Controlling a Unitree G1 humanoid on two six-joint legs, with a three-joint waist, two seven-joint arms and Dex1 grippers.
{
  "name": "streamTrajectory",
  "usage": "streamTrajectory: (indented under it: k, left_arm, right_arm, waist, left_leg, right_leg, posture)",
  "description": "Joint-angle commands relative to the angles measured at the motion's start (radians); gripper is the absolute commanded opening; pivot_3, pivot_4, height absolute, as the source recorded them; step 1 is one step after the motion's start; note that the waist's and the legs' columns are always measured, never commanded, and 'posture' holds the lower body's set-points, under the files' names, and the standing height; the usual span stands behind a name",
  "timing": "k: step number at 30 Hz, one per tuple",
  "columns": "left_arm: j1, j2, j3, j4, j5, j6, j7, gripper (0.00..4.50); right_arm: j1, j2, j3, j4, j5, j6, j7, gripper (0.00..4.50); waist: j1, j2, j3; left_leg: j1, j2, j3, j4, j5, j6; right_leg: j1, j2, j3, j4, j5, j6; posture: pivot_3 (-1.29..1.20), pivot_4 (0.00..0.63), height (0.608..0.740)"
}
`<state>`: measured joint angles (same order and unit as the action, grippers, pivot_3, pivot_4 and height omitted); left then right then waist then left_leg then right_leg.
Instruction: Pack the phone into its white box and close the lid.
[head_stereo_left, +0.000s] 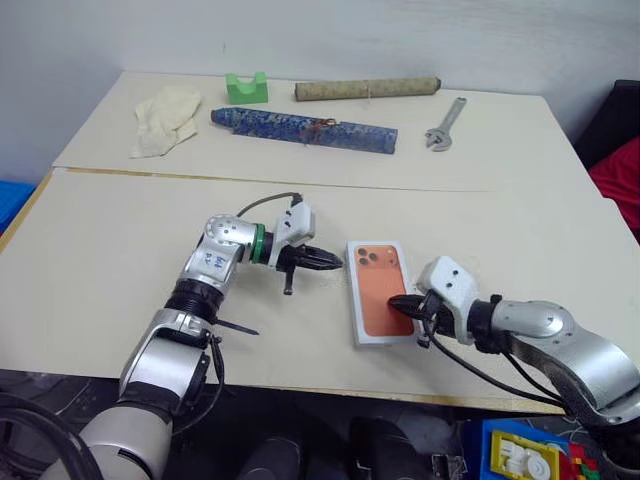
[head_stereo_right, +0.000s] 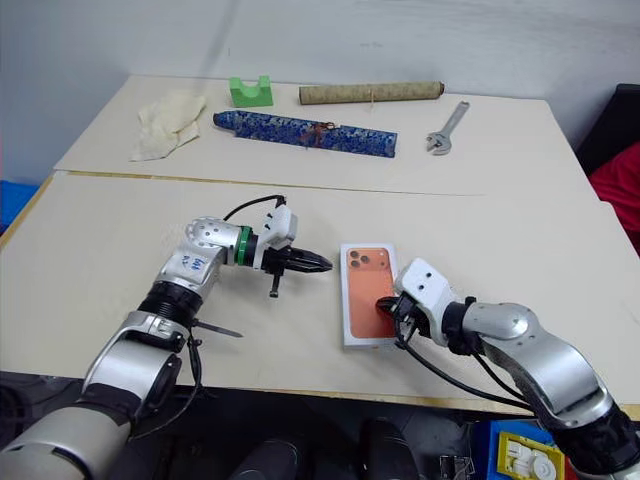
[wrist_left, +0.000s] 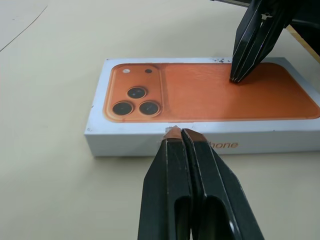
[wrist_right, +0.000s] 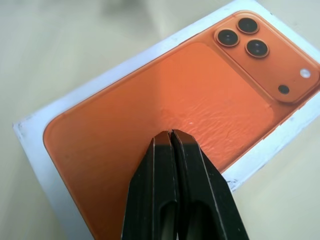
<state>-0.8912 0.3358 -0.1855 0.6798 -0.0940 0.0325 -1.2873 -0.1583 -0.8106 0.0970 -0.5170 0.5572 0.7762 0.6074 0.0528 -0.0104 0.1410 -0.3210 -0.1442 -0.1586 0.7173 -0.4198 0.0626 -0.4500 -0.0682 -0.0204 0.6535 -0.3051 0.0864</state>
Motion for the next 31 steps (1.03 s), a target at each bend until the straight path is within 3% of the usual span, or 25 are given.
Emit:
streamTrajectory:
  k: [1, 5, 10, 12, 15, 18, 21, 26, 29, 31]
  left_arm:
    - [0.004, 0.004, 0.015, -0.053, -0.031, 0.002, -0.017, 0.00]
    - [0.011, 0.010, 0.031, -0.090, -0.043, 0.040, -0.013, 0.00]
    - [0.072, 0.092, 0.073, -0.256, -0.114, 0.195, -0.038, 0.00]
    - [0.126, 0.166, 0.098, -0.366, -0.167, 0.299, -0.068, 0.43]
    - [0.212, 0.318, 0.148, -0.540, -0.273, 0.481, -0.139, 1.16]
    - [0.277, 0.453, 0.217, -0.668, -0.381, 0.642, -0.170, 2.07]
    - [0.347, 0.578, 0.322, -0.778, -0.494, 0.775, -0.184, 2.97]
    - [0.475, 0.684, 0.466, -0.890, -0.568, 0.823, -0.139, 4.50]
    - [0.500, 0.692, 0.487, -0.908, -0.569, 0.801, -0.100, 4.50]
    - [0.502, 0.684, 0.487, -0.906, -0.575, 0.788, -0.087, 4.50]
  right_arm:
    - [-0.005, 0.034, -0.067, -0.046, 0.096, 0.070, 0.012, 0.04]
    - [-0.062, 0.102, -0.046, -0.021, 0.083, 0.109, -0.042, 0.04]
    - [-0.046, 0.038, 0.178, 0.091, -0.188, 0.020, -0.055, 0.04]
    - [-0.022, 0.036, 0.150, 0.075, -0.178, -0.033, -0.020, 0.00]
    - [0.004, 0.020, -0.020, -0.015, -0.040, -0.062, 0.082, 0.00]
    - [0.029, -0.081, -0.221, -0.062, 0.133, -0.034, 0.253, 0.61]
    - [0.044, -0.217, -0.443, -0.019, 0.262, 0.006, 0.428, 1.55]
    - [0.128, -0.374, -0.667, 0.136, 0.277, 0.018, 0.663, 3.27]
    - [0.154, -0.395, -0.693, 0.187, 0.247, -0.010, 0.715, 4.27]
    - [0.161, -0.393, -0.686, 0.203, 0.225, -0.030, 0.727, 4.49]
  waist:
    - [-0.003, 0.000, 0.000]
    - [-0.007, 0.000, 0.000]
    - [-0.025, 0.000, 0.000]
    - [-0.029, -0.001, -0.001]
    - [-0.029, 0.000, 0.000]
    - [-0.025, 0.004, 0.003]
    - [-0.023, 0.007, 0.005]
    - [-0.025, 0.009, 0.006]
    - [-0.023, 0.009, 0.006]
    - [-0.023, 0.009, 0.006]
  left_leg:
    - [0.000, -0.001, 0.000, 0.000, 0.000, 0.000]
    - [-0.002, -0.001, 0.001, 0.000, 0.000, 0.000]
    - [-0.003, -0.001, 0.002, 0.000, 0.000, 0.000]
    - [-0.001, -0.002, 0.002, -0.001, 0.000, -0.001]
    - [0.000, -0.001, 0.001, -0.002, 0.000, -0.001]
    - [-0.002, -0.002, 0.000, -0.001, 0.000, -0.001]
    - [-0.004, -0.002, 0.000, -0.001, 0.000, -0.001]
    - [-0.001, -0.001, 0.000, -0.005, -0.001, -0.001]
    - [-0.002, -0.001, 0.000, -0.007, -0.001, -0.001]
    - [-0.001, -0.001, 0.001, -0.007, -0.001, -0.001]
  right_leg:
    - [-0.001, -0.001, -0.001, 0.000, 0.000, 0.000]
    - [-0.004, -0.002, -0.002, 0.001, 0.000, 0.000]
    - [-0.012, -0.002, -0.001, 0.007, 0.000, 0.000]
    - [-0.011, -0.002, -0.001, 0.007, 0.000, -0.001]
    - [-0.011, -0.002, -0.002, 0.007, 0.000, -0.001]
    - [-0.012, -0.002, -0.003, 0.006, 0.002, -0.003]
    - [-0.012, -0.003, -0.005, 0.004, 0.004, -0.007]
    - [-0.010, -0.003, -0.008, 0.000, 0.004, -0.007]
    - [-0.007, -0.003, -0.007, -0.006, 0.004, -0.007]
    - [-0.004, -0.003, -0.008, -0.009, 0.004, -0.007]
  posture:
    - [0.00, 0.150, 0.740]
    - [0.00, 0.150, 0.740]
    - [0.00, 0.150, 0.740]
    - [0.00, 0.150, 0.740]
    - [0.00, 0.150, 0.740]
    - [0.00, 0.150, 0.740]
    - [0.00, 0.150, 0.740]
    - [0.00, 0.150, 0.740]
    - [0.00, 0.150, 0.740]
    - [0.00, 0.150, 0.740]
